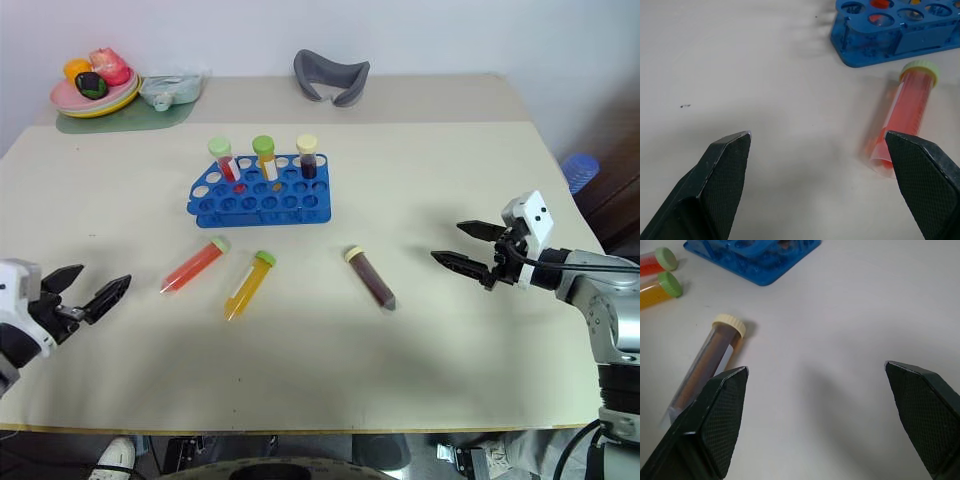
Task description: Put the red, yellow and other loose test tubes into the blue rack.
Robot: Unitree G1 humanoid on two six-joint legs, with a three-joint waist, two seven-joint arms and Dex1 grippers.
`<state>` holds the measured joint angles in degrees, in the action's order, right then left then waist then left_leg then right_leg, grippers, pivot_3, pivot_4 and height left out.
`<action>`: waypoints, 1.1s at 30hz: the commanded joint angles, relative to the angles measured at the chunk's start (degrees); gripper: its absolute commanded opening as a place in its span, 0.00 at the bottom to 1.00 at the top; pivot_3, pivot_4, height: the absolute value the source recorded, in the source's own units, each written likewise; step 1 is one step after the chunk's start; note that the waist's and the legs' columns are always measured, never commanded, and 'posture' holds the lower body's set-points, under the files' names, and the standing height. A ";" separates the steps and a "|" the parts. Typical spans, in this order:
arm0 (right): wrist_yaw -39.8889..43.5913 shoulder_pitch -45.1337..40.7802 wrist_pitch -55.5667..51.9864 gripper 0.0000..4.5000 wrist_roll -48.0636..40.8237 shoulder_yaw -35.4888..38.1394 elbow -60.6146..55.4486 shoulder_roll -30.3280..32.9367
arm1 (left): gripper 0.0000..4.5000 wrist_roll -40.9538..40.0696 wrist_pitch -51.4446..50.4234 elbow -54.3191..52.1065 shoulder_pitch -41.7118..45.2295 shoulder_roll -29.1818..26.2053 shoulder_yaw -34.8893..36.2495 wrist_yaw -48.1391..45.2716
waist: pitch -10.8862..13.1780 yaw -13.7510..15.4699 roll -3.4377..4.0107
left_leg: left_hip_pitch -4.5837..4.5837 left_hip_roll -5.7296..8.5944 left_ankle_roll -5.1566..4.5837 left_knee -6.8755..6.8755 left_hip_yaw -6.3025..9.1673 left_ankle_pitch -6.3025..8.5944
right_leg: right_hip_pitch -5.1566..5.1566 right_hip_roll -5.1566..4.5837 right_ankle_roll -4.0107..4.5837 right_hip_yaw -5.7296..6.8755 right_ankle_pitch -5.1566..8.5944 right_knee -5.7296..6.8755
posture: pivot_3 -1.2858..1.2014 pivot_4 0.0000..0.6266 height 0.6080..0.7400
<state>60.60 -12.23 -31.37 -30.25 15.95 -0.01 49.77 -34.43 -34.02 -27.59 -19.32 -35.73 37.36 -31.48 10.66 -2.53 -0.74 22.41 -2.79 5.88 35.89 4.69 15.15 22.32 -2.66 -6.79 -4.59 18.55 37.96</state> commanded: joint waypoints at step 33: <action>-47.29 -23.49 -61.13 0.99 -27.63 -5.80 -28.66 -8.16 | 0.97 0.08 4.82 -1.15 18.12 -6.17 -26.50 -15.99 | 0.01 -0.08 0.03 | 0.04 -0.03 -0.10 0.12 0.03 0.05 | 0.05 0.07 0.04 -0.02 -0.02 0.13 | 0.52 0.24 1.00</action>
<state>20.89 -34.71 -91.42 -54.61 11.60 -28.75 41.67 -35.46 -31.03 -28.90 -1.76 -41.61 11.34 -46.57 10.68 -2.61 -0.71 22.52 -2.81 5.77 36.00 4.72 15.21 22.44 -2.60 -6.76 -4.60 18.53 38.07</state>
